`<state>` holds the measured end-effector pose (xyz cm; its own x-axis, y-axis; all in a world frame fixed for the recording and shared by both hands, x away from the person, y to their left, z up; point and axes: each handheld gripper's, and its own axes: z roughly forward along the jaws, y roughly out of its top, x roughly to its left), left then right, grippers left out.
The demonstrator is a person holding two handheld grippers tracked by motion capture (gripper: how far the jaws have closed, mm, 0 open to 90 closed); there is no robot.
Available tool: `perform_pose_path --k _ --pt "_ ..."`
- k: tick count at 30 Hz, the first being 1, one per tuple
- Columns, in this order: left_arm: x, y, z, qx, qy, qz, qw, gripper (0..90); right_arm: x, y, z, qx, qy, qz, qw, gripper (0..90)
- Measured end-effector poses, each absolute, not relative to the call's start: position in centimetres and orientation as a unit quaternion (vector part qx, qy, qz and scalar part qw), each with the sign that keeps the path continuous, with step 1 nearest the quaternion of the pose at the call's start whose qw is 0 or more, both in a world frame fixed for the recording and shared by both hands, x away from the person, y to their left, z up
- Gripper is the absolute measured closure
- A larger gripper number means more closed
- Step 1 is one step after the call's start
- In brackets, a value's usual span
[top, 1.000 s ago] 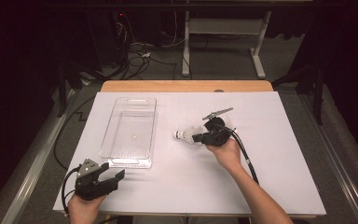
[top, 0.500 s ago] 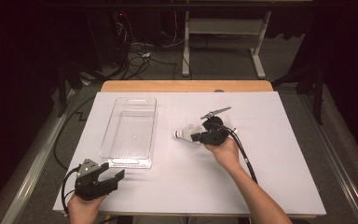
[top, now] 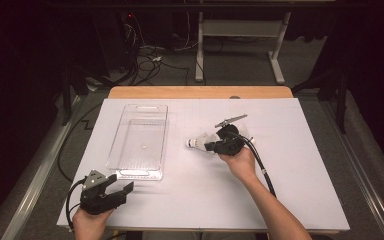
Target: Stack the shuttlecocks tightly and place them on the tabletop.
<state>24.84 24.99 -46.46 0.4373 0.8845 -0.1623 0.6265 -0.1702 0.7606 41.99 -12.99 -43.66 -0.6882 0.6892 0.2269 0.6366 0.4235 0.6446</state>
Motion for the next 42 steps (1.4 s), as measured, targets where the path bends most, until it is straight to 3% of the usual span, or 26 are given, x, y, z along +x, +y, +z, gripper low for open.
perform_pose_path --k 25,42 --pt "24.87 24.99 -46.47 0.748 0.505 0.161 0.4 31.4 42.41 -12.97 -44.33 0.401 0.842 0.359 0.04 88.5" --pt "24.8 25.09 -46.43 0.749 0.505 0.16 0.399 31.5 42.36 -13.1 -44.39 0.404 0.842 0.354 0.045 82.8"
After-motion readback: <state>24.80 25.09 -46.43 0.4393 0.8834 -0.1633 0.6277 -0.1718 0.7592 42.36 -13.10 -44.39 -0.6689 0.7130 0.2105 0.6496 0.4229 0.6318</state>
